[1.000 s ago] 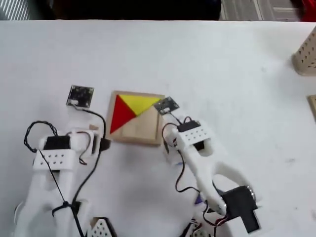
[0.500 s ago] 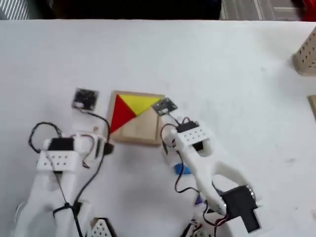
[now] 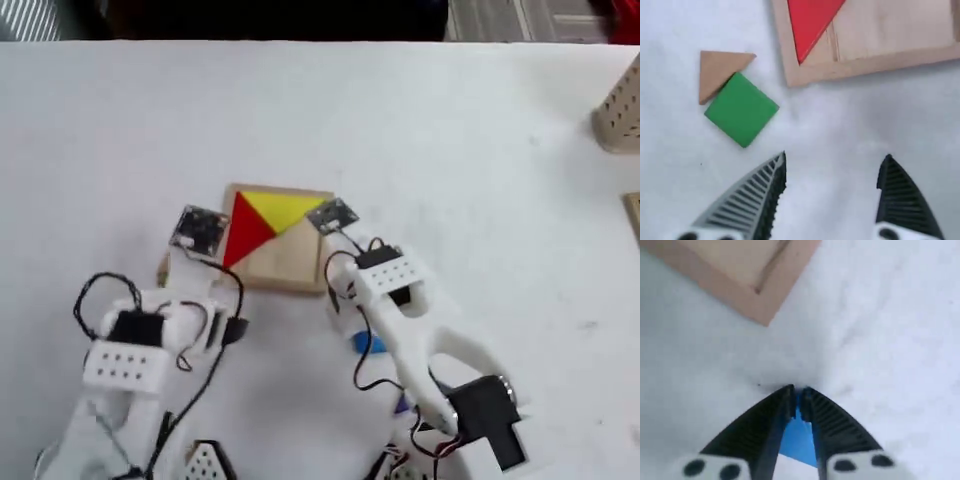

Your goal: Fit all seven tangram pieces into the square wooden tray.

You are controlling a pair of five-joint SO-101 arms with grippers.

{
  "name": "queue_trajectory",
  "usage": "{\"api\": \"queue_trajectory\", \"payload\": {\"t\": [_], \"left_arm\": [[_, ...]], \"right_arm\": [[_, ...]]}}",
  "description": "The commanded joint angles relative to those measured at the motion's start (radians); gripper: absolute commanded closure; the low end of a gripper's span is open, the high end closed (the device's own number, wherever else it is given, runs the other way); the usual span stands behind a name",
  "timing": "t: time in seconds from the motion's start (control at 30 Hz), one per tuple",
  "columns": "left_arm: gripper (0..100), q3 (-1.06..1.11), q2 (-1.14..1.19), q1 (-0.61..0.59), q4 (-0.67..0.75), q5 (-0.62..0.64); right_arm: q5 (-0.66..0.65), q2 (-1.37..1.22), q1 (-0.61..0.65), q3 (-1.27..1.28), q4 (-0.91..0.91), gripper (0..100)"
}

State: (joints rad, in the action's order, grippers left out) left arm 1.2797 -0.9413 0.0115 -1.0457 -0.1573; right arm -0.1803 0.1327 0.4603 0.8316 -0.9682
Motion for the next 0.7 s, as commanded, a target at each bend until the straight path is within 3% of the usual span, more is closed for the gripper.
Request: {"api": "queue_trajectory", "payload": {"t": [0.0,0.43,0.67], "left_arm": [[70,0.094,-0.274,-0.012,-0.054,0.000],[70,0.347,-0.883,-0.021,-0.187,-0.005],[70,0.411,-0.883,-0.021,-0.210,-0.002]], "right_arm": [[-0.017,0.022,0.015,0.002,0.002,97.3],[-0.015,0.022,0.013,0.002,0.013,97.3],[-0.015,0.022,-0.019,0.002,0.012,97.3]]}}
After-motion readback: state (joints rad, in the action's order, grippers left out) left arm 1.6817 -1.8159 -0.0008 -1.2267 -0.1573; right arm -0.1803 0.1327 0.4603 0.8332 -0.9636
